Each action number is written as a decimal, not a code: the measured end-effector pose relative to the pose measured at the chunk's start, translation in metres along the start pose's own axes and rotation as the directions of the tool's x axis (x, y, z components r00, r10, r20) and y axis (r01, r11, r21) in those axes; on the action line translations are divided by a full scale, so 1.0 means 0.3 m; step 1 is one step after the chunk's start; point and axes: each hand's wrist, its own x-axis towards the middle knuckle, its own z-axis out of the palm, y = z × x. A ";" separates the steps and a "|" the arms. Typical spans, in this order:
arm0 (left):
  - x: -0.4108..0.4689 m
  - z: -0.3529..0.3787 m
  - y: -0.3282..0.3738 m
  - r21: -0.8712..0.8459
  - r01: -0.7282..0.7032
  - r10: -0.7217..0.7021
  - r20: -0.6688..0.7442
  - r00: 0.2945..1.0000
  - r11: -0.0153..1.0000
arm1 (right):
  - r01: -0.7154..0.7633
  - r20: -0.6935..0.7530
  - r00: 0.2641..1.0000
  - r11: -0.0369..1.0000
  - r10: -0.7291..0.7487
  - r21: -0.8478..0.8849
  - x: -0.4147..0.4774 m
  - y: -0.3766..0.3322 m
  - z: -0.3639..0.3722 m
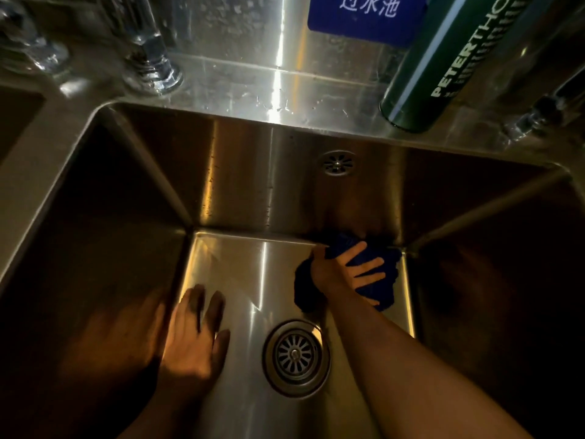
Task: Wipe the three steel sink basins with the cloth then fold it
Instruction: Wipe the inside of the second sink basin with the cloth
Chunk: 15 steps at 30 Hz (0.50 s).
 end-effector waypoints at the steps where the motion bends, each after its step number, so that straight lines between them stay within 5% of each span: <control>1: 0.001 -0.007 0.013 -0.047 0.044 -0.046 -0.033 0.998 0.998 | -0.007 0.022 1.000 1.000 0.006 0.012 -0.026 -0.023 0.013; 4: 0.014 -0.020 0.059 -0.175 0.161 -0.183 -0.119 0.976 0.971 | -0.026 0.076 0.997 0.999 0.023 0.039 -0.108 -0.099 0.051; 9: 0.023 -0.018 0.124 -0.306 0.131 -0.209 -0.235 0.949 0.943 | 0.055 0.360 0.927 0.988 -0.104 0.144 -0.256 -0.198 0.125; 11: 0.030 -0.025 0.143 -0.343 0.128 -0.220 -0.244 0.944 0.930 | 0.056 0.509 0.839 0.961 -0.192 0.270 -0.325 -0.244 0.152; 15: 0.044 -0.055 0.144 -0.364 0.147 -0.246 -0.245 0.938 0.920 | 0.050 0.756 0.524 0.900 -0.392 0.432 -0.454 -0.309 0.167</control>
